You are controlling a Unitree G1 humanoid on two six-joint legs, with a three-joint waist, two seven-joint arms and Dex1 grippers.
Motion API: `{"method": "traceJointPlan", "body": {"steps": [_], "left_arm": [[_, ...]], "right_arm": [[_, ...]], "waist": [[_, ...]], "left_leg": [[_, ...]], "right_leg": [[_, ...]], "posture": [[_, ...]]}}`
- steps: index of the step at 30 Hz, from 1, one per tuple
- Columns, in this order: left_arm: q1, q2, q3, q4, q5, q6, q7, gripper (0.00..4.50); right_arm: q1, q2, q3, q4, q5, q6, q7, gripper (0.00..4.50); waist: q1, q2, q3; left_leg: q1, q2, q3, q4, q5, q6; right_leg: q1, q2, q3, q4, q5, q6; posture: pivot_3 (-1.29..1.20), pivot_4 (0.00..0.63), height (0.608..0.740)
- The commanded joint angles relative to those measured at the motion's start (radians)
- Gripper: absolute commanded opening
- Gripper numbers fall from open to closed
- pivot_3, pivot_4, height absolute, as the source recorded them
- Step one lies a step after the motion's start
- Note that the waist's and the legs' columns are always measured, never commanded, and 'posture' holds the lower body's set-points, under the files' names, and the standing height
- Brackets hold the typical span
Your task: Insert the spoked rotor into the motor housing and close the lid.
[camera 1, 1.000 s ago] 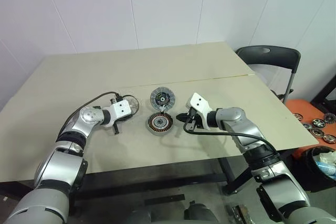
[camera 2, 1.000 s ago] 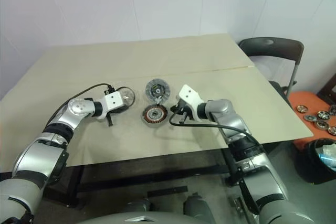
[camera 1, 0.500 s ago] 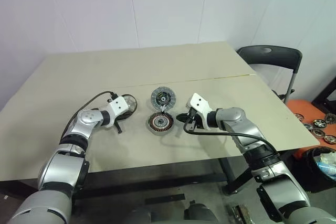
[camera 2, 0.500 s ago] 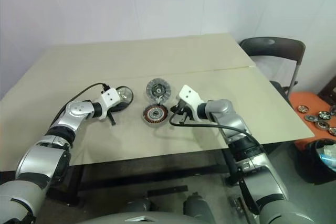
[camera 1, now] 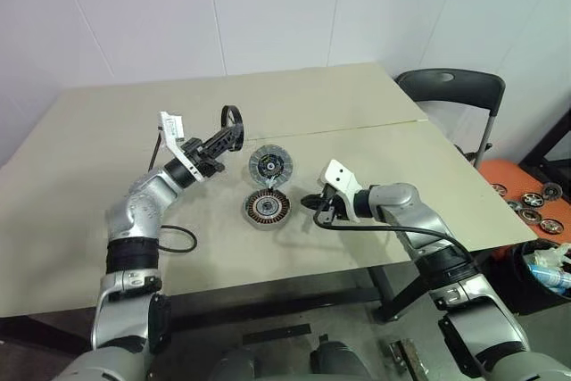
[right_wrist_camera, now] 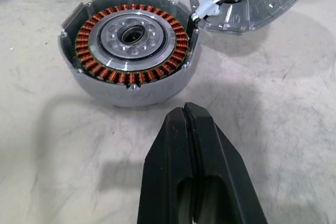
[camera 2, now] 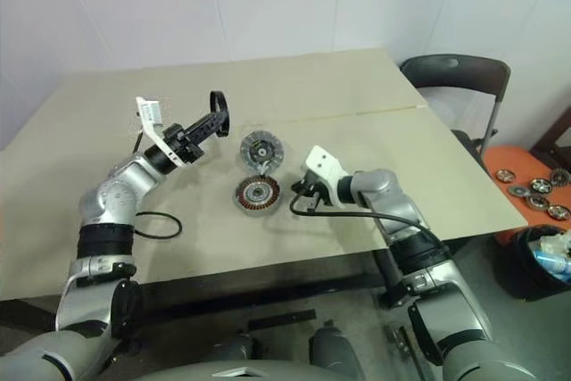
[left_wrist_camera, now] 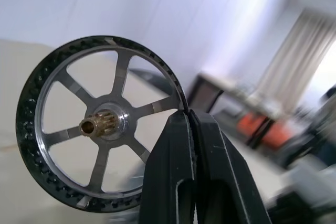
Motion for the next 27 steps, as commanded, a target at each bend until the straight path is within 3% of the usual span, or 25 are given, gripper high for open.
{"method": "traceJointPlan", "body": {"steps": [1,5,11,18,27], "left_arm": [[0.013,-0.014,0.084,-0.144,-0.202,0.142,0.079,0.01],[0.056,-0.059,0.142,-0.205,-0.434,0.289,0.157,0.01],[0.142,-0.125,0.136,-0.198,-0.615,0.38,0.248,0.01],[0.171,-0.165,0.129,-0.072,-0.68,0.397,0.299,0.01],[0.151,-0.177,0.101,0.135,-0.625,0.422,0.257,0.01]], "right_arm": [[-0.032,-0.014,-0.02,0.007,0.006,-0.025,0.009,0.0],[-0.043,-0.021,-0.021,0.028,0.005,-0.037,0.017,0.0],[-0.059,-0.051,-0.037,0.035,0.019,-0.037,0.05,0.0],[-0.058,-0.082,-0.045,0.032,0.023,-0.034,0.083,0.0],[-0.052,-0.08,-0.042,0.018,0.019,-0.03,0.083,0.0]], "waist": [[0.001,0.0,0.0],[0.003,0.0,0.0],[0.009,-0.001,0.001],[0.028,-0.002,0.002],[0.03,-0.002,0.002]], "left_leg": [[0.002,0.0,0.0,0.0,0.0,0.0],[0.003,0.0,0.0,0.004,0.0,0.0],[0.003,0.0,0.001,0.011,-0.001,0.0],[0.004,0.0,0.003,0.012,-0.001,0.0],[0.003,-0.001,0.003,0.012,-0.001,0.001]], "right_leg": [[0.001,0.0,0.0,0.0,0.0,0.0],[0.005,0.001,-0.001,0.0,0.0,0.0],[0.009,0.001,-0.001,0.0,0.0,0.0],[0.011,0.001,-0.001,-0.001,0.0,-0.001],[0.011,0.001,-0.001,-0.004,0.0,-0.001]], "posture": [[0.0,0.0,0.74],[0.0,0.0,0.74],[0.0,0.0,0.74],[0.0,0.0,0.74],[0.0,0.0,0.74]]}}
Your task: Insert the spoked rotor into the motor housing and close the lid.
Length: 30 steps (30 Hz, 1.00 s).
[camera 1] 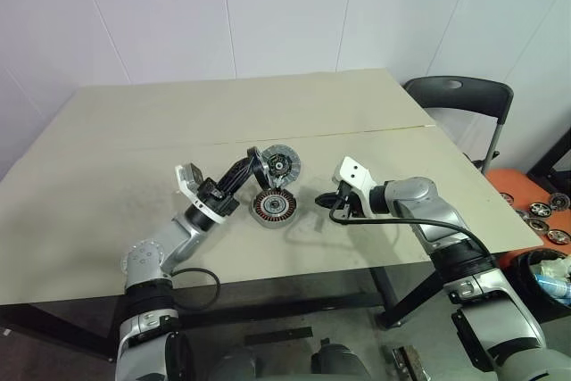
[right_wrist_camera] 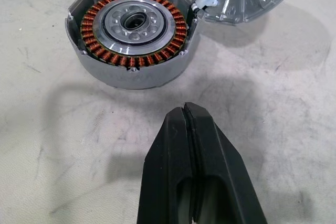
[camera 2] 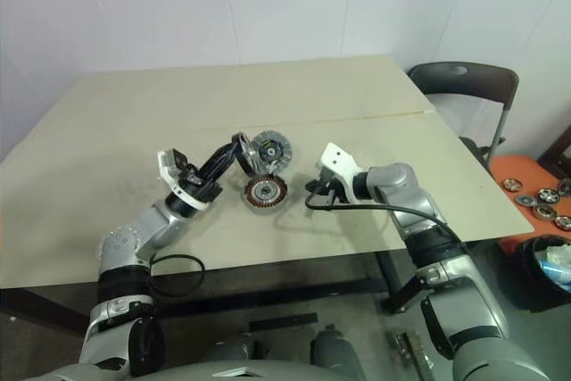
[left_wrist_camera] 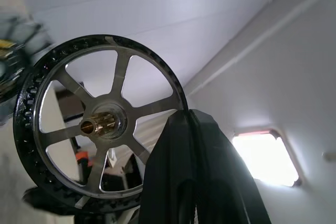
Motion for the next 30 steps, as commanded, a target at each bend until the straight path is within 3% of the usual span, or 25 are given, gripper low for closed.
{"method": "traceJointPlan", "body": {"steps": [1,13,27,30], "left_arm": [[-0.038,-0.002,-0.024,0.061,0.033,0.008,-0.043,0.01],[-0.122,-0.004,-0.083,0.255,0.204,-0.002,-0.198,0.01],[-0.16,-0.017,-0.078,0.344,0.329,-0.014,-0.282,0.01],[-0.161,-0.012,-0.07,0.351,0.344,-0.019,-0.282,0.69]], "right_arm": [[-0.026,-0.008,-0.024,-0.032,0.016,-0.004,0.004,0.0],[0.003,-0.012,-0.024,-0.074,0.019,0.016,-0.002,0.0],[0.02,-0.013,-0.026,-0.106,0.019,0.04,-0.011,0.0],[0.021,-0.011,-0.025,-0.103,0.017,0.038,-0.013,0.0]], "waist": [[0.0,0.0,0.0],[0.001,0.0,0.0],[0.009,0.0,0.0],[0.017,0.0,0.0]], "left_leg": [[0.0,0.0,0.0,0.0,0.0,0.0],[0.0,0.0,0.0,-0.001,0.0,0.0],[0.0,0.0,0.0,-0.001,-0.001,0.001],[0.0,0.0,0.0,-0.001,-0.001,0.001]], "right_leg": [[0.0,0.0,0.0,0.0,0.0,0.0],[0.0,0.0,-0.001,-0.001,0.0,0.0],[0.001,-0.001,-0.001,-0.004,0.0,0.001],[0.001,-0.001,-0.001,-0.004,0.0,0.001]], "posture": [[0.0,0.0,0.74],[0.0,0.0,0.74],[0.0,0.0,0.74],[0.0,0.0,0.74]]}}
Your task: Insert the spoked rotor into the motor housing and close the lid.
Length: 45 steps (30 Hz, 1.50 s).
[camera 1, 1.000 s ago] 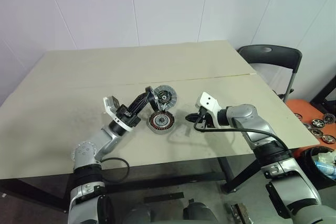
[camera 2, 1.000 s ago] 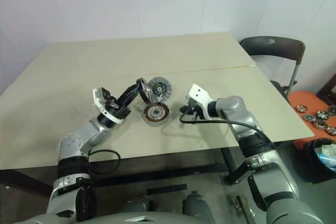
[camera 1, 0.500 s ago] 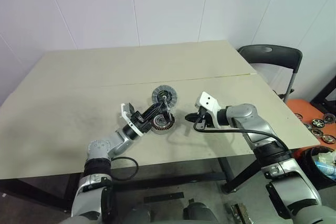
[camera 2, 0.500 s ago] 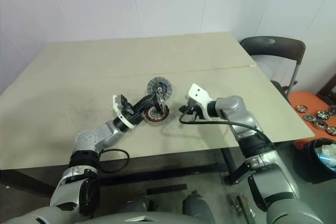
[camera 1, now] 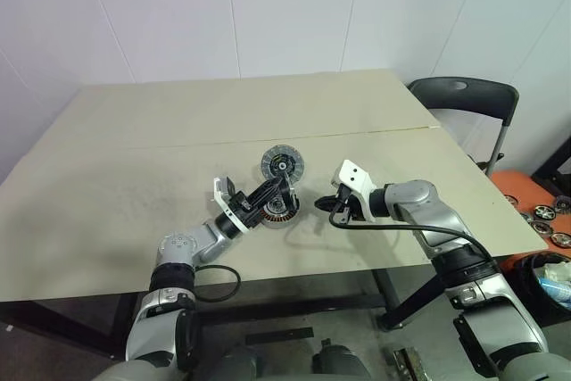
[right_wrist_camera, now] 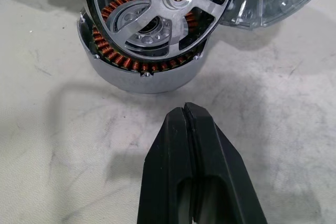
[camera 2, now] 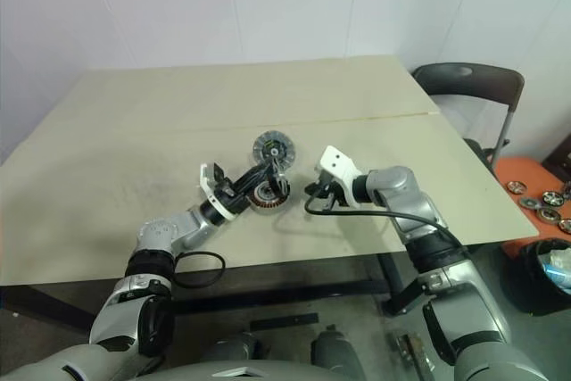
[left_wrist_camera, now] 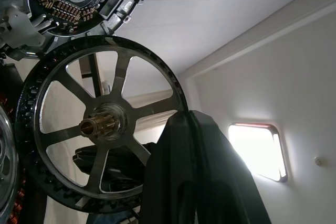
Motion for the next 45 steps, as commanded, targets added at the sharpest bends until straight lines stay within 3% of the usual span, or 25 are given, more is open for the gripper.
{"method": "traceJointPlan", "body": {"steps": [1,6,16,28,45], "left_arm": [[-0.017,0.003,0.013,0.006,0.022,-0.001,-0.003,0.99],[-0.009,0.019,0.011,-0.007,0.065,-0.021,0.02,2.61],[0.046,0.071,-0.05,-0.171,0.099,0.097,0.031,2.61],[0.038,0.133,-0.051,-0.242,0.089,0.199,0.043,2.61],[-0.056,0.117,-0.109,-0.114,0.228,0.065,0.017,2.61]], "right_arm": [[-0.012,-0.006,-0.024,-0.039,0.017,-0.005,-0.008,0.0],[-0.017,0.001,-0.02,-0.029,0.016,-0.01,-0.011,0.0],[-0.018,0.011,-0.009,-0.018,0.009,-0.017,-0.01,0.0],[-0.019,0.019,-0.004,-0.013,0.006,-0.021,-0.011,0.0],[-0.004,0.017,0.004,-0.031,0.006,-0.012,-0.013,0.0]], "waist": [[0.004,0.0,0.0],[0.005,0.0,0.0],[0.005,0.0,0.0],[0.007,0.0,0.001],[0.009,0.0,0.001]], "left_leg": [[0.0,0.0,0.0,0.0,0.0,0.0],[0.0,0.0,0.0,-0.001,0.0,0.0],[0.0,0.0,0.0,-0.003,0.0,0.0],[0.0,0.0,0.0,-0.003,0.0,0.0],[-0.001,0.0,0.0,-0.004,0.0,0.0]], "right_leg": [[0.0,0.0,0.0,0.0,0.0,0.0],[0.0,0.0,0.0,-0.001,0.0,0.0],[-0.001,0.0,0.0,-0.002,0.0,0.0],[-0.001,0.0,0.0,-0.002,0.0,0.0],[-0.002,0.0,0.0,-0.003,0.0,0.0]], "posture": [[0.0,0.0,0.74],[0.0,0.0,0.74],[0.0,0.0,0.74],[0.0,0.0,0.74],[0.0,0.0,0.74]]}}
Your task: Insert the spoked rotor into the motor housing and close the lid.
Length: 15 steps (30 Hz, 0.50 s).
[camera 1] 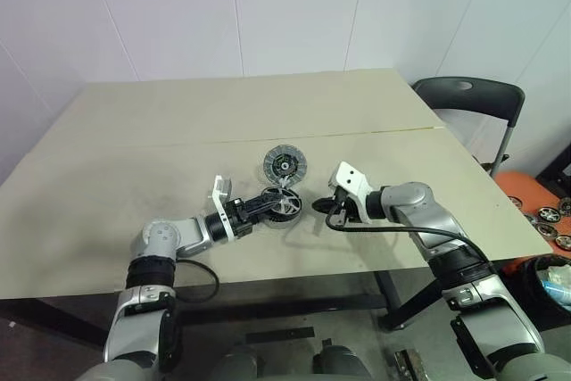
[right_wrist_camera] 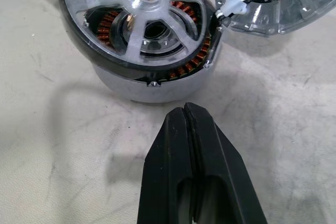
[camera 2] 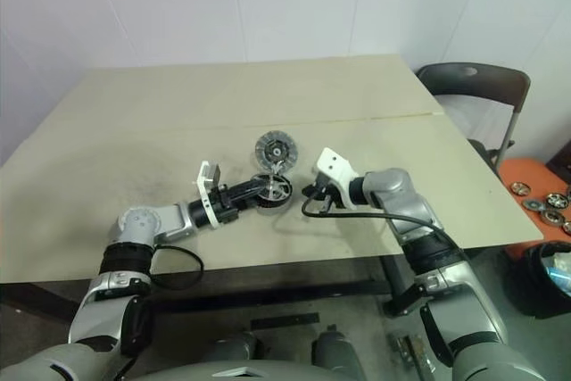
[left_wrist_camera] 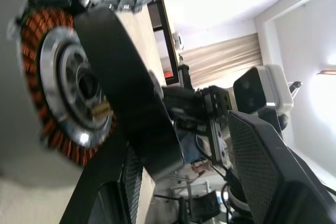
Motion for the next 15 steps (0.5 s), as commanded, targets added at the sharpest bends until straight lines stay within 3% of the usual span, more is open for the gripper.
{"method": "traceJointPlan", "body": {"steps": [1,15], "left_arm": [[-0.05,-0.004,-0.006,0.041,0.033,-0.05,-0.022,2.61],[-0.073,0.051,-0.109,0.048,0.127,0.024,-0.074,2.61]], "right_arm": [[-0.008,0.002,-0.008,-0.034,0.01,-0.004,-0.004,0.0],[-0.005,0.008,-0.001,-0.032,0.008,-0.007,-0.009,0.0]], "waist": [[0.0,0.0,0.0],[-0.004,0.0,0.0]], "left_leg": [[0.0,0.0,0.0,0.0,0.0,0.0],[0.0,0.0,0.0,-0.001,0.0,0.0]], "right_leg": [[0.0,0.0,0.0,0.0,0.0,0.0],[0.0,0.0,0.0,0.0,0.0,0.0]], "posture": [[0.0,0.0,0.74],[0.0,0.0,0.74]]}}
